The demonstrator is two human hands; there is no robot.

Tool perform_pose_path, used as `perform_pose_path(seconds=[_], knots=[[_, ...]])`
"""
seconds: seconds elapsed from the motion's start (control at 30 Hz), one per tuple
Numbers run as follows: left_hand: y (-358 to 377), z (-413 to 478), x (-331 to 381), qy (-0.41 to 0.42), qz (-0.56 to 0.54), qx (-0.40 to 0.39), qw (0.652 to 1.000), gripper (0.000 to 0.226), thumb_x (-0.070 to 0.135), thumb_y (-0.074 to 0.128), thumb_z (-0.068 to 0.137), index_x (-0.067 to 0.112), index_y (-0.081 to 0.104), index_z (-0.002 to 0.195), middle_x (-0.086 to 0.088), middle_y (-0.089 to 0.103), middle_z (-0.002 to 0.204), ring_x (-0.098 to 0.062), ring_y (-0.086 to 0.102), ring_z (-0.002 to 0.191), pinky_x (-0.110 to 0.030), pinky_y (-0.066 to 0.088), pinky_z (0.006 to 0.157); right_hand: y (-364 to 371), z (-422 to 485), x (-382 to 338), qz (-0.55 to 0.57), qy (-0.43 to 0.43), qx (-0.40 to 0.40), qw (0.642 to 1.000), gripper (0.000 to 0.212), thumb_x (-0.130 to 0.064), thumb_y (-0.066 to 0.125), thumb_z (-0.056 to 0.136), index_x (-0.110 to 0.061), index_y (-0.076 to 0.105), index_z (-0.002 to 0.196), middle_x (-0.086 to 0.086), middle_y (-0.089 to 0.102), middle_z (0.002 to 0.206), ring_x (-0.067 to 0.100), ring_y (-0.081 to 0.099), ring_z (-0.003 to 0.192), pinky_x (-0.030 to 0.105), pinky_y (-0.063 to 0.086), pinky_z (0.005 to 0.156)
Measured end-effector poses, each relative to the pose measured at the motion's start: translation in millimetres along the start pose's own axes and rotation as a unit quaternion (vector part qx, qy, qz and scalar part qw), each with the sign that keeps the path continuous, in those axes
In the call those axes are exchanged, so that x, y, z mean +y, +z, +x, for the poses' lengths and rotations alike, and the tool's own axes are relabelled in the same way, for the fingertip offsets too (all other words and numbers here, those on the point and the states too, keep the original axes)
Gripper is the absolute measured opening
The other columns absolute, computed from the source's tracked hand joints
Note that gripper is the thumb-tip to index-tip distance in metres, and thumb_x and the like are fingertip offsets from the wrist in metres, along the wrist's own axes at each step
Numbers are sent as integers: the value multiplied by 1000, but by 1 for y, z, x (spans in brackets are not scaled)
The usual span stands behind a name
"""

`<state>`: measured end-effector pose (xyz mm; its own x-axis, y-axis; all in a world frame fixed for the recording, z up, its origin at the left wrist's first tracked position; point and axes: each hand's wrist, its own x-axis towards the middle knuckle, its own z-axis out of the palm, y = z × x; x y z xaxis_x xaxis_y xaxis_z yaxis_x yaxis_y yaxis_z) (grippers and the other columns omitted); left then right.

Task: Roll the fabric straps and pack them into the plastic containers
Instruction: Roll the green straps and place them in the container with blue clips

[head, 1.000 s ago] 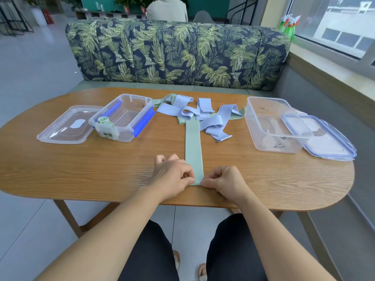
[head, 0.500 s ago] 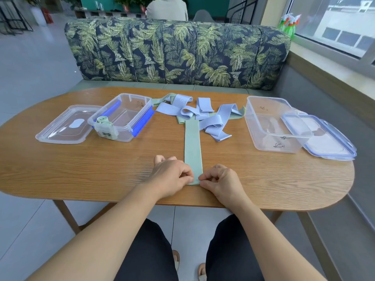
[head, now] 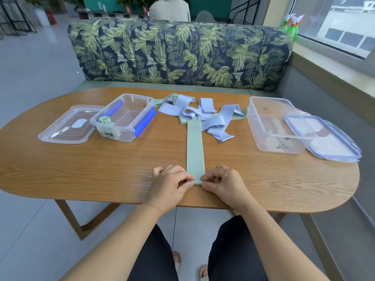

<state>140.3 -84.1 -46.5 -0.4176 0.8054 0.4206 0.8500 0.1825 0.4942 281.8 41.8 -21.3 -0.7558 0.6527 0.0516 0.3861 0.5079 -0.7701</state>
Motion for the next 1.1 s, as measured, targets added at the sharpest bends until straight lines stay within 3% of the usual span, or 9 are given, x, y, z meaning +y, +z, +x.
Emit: perform_pose_path(seconds=[0.1,0.3,0.43,0.6,0.7,0.83,1.0,1.1], knots=[[3,1,-1,-9,-14,0,1000,17,43,61,81,33,72,89,17,59,87,-2,53,91,-25,20,82,0,1,1,-11,-5,-3,1000,12,-15,77,78,-20,76,89,-11,50,74,2,46,63,22,42,70],[2,1,6,-26,1,-20,999,8,28,67,88,26,72,94,14,59,91,-5,52,94,-27,23,86,2,2,0,-46,-1,-13,999,9,-21,73,84,-21,73,92,-16,53,78,2,48,68,29,46,78],[-2,-3,12,-48,7,-51,998,10,30,62,92,28,71,96,14,58,93,-2,45,90,-30,25,96,1,-1,-4,-73,-1,-29,997,10,-21,69,86,-19,73,94,-13,58,78,7,53,74,31,48,76],[-6,-15,19,-62,6,-75,995,11,36,59,94,34,69,96,16,59,93,-7,44,93,-27,23,90,-1,-16,-1,-67,10,-48,997,11,-22,69,87,-17,74,95,-6,64,81,10,57,75,30,50,75],[-7,-15,24,-73,13,-68,995,13,37,57,95,36,70,96,16,59,94,-2,41,90,-28,21,89,-4,-18,-2,-48,29,-52,997,9,-23,70,87,-19,74,94,-6,65,80,9,57,74,30,50,75],[-7,-17,27,-63,28,-40,997,17,38,56,95,35,73,95,15,59,92,-3,48,93,-29,20,85,-6,-19,-2,34,73,-47,996,7,-23,73,85,-20,75,91,-8,65,76,4,56,69,18,46,67],[-4,-21,31,-2,51,-9,999,17,33,63,89,31,72,104,17,58,95,-5,50,97,-30,19,85,-7,-18,-2,89,96,-56,990,3,-19,76,81,-17,76,84,-2,65,74,9,55,68,24,46,67],[-5,-17,37,-25,44,-40,998,11,32,64,90,34,70,99,19,59,97,0,49,98,-29,20,87,-9,-16,-1,103,104,-69,987,4,-17,76,81,-16,76,85,0,67,73,10,56,65,23,46,64]])
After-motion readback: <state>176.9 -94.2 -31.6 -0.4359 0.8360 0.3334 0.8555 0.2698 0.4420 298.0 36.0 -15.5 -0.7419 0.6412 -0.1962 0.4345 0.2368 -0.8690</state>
